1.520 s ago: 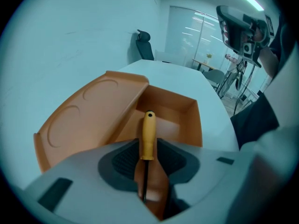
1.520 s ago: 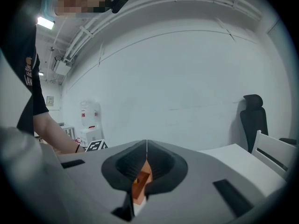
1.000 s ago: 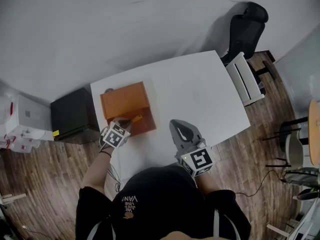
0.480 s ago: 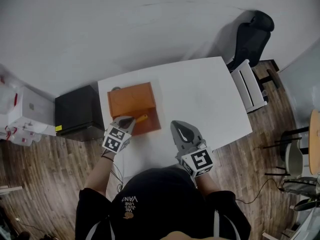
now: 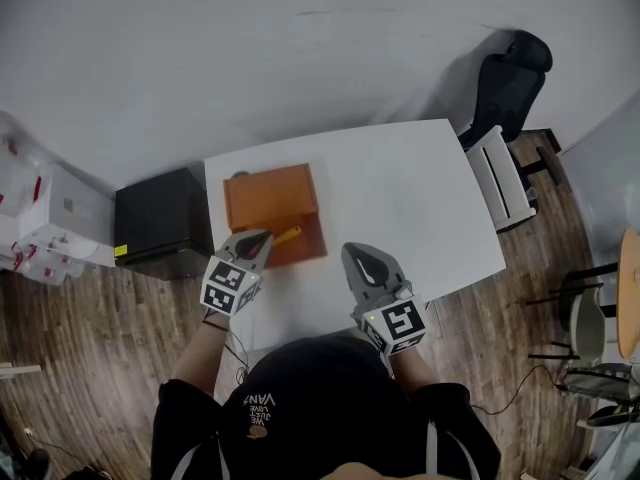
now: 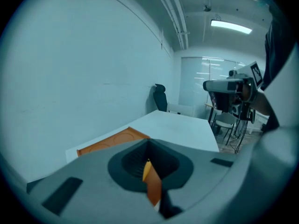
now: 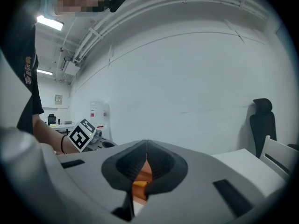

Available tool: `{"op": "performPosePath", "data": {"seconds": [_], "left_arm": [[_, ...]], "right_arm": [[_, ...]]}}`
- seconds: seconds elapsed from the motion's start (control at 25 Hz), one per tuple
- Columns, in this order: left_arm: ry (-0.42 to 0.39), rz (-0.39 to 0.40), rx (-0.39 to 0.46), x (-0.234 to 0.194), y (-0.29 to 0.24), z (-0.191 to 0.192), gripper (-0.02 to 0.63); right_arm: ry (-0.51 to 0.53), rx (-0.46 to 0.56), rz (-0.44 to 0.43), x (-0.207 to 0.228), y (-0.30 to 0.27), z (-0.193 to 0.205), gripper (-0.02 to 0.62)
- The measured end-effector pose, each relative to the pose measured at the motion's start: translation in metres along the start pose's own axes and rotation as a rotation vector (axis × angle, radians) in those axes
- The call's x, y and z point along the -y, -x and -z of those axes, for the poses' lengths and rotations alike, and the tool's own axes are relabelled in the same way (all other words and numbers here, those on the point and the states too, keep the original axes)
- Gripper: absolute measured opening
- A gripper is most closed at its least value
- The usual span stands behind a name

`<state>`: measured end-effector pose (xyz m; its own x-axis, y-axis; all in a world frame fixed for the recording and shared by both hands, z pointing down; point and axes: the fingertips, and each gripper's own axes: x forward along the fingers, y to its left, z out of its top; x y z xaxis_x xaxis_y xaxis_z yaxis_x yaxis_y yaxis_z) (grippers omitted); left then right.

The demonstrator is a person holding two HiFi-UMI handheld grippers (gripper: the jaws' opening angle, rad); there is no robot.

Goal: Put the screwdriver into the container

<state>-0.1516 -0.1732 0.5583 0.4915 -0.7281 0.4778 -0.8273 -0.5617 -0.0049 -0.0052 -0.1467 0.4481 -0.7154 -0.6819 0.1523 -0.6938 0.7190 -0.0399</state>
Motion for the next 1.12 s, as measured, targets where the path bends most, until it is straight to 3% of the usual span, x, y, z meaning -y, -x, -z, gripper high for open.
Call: {"op": "performPosePath", "data": {"seconds": [0.48,1.12], "left_arm": [[-0.019,-0.068,0.147,0.008,0.047,-0.029,0.015],[0.031,-0.113,0.290,0.021,0.101,-0.050,0.015]], "right_arm": [[0.017,0.011,-0.027,-0.018,0.000,-0.004,0.012],[0.038,0.021,-0.060,-0.036,-0.008,-0.011,0.012]]}}
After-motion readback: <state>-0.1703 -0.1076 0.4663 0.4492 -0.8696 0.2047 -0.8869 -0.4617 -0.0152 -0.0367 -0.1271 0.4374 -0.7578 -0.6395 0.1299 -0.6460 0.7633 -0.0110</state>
